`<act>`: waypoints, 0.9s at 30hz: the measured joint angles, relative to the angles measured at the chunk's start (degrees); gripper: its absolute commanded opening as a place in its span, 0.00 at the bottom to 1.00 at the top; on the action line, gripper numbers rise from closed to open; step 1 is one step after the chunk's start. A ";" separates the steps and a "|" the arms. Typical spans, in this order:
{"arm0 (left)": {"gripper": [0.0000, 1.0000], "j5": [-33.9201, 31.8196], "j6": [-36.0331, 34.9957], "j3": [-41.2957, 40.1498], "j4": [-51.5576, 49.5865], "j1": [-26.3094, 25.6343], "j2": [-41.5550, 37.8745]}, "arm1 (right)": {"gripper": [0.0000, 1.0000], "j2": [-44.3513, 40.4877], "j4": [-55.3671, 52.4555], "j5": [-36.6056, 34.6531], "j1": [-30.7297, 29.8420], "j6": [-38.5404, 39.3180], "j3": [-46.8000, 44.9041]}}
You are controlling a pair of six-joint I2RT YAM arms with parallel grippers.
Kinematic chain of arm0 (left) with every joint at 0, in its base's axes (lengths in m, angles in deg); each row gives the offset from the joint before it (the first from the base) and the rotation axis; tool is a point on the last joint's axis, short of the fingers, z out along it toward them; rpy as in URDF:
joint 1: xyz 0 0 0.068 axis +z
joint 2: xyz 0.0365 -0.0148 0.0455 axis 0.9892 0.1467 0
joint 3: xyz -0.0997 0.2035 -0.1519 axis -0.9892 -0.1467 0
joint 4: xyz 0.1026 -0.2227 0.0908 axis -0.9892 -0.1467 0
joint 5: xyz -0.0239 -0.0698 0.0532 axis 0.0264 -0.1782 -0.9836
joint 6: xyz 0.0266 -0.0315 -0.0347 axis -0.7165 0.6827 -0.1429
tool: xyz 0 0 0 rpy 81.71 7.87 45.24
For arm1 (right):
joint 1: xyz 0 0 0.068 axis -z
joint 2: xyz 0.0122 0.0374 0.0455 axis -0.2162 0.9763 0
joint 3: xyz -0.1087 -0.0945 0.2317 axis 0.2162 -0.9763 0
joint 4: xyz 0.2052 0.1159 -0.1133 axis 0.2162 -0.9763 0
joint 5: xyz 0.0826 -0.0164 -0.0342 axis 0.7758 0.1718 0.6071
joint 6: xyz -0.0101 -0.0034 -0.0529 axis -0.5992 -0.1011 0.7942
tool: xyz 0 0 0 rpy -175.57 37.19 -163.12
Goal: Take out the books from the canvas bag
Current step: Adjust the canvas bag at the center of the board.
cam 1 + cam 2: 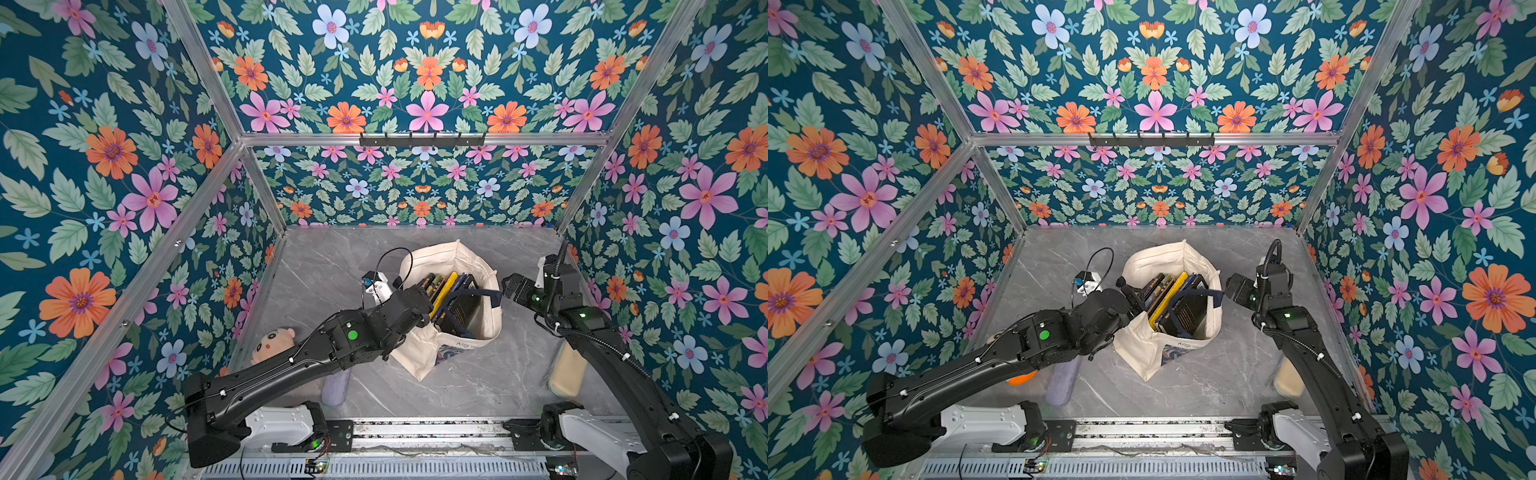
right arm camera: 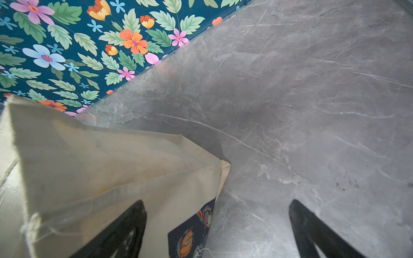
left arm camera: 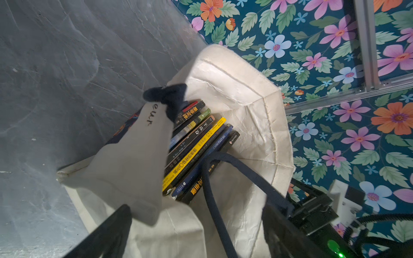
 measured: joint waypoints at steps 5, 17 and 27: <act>0.96 -0.35 1.77 2.78 -2.97 -1.53 0.87 | 0.99 -0.35 -0.04 -0.42 -0.15 0.20 0.00; 0.97 -1.11 3.15 5.25 -7.76 -1.81 6.38 | 0.99 -0.28 -0.17 -0.61 -0.90 0.24 0.00; 0.82 0.55 1.97 2.03 -6.10 3.50 9.46 | 0.99 -0.35 -0.35 -0.85 -1.22 1.18 0.00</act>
